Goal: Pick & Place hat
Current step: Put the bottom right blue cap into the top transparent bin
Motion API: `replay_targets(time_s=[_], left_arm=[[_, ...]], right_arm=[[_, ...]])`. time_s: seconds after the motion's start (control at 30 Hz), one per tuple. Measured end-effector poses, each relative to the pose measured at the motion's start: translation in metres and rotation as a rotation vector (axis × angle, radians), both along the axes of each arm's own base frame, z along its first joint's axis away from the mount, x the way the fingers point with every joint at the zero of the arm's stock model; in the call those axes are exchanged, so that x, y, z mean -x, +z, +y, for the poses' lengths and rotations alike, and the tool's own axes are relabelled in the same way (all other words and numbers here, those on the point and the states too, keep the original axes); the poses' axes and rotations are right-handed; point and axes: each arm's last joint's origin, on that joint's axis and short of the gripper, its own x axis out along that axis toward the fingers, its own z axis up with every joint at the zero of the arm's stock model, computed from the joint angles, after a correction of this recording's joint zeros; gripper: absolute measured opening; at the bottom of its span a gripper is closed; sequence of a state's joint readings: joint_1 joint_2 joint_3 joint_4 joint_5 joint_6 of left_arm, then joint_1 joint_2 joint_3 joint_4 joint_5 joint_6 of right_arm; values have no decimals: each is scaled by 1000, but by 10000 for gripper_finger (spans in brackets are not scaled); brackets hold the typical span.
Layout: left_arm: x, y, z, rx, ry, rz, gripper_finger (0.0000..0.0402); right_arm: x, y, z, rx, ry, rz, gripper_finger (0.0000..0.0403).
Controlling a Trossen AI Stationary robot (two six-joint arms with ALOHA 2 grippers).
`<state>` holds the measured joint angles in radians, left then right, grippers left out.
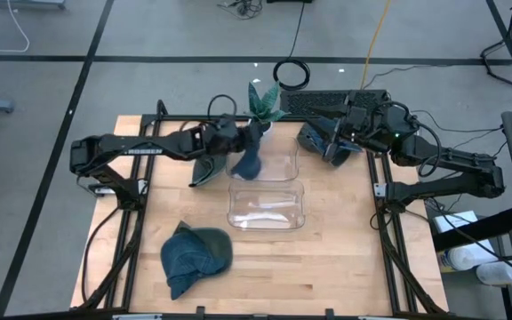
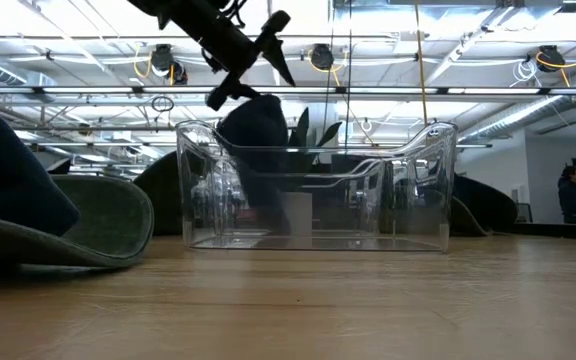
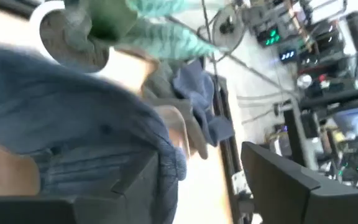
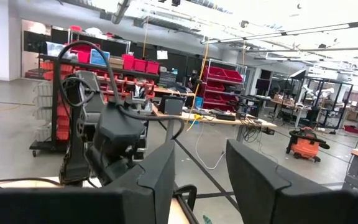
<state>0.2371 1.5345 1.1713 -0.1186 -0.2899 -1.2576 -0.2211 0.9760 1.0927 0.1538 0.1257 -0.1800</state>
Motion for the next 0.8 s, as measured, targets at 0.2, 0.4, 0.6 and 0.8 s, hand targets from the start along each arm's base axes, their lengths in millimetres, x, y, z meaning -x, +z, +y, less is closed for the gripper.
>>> replay_targets(time_s=[0.2,0.4,0.6,0.8], left_arm=[[-4,-8,-7,16,-52,43,204],[2,-15,-6,23,-82,148,190],[11,-21,-6,71,-104,252,189],[15,-17,-7,87,-127,251,194]], right_arm=[[0,1,0,-12,3,-10,130],[0,1,0,-11,3,-12,130],[0,0,0,-11,3,-4,130],[0,0,0,-11,3,-1,130]])
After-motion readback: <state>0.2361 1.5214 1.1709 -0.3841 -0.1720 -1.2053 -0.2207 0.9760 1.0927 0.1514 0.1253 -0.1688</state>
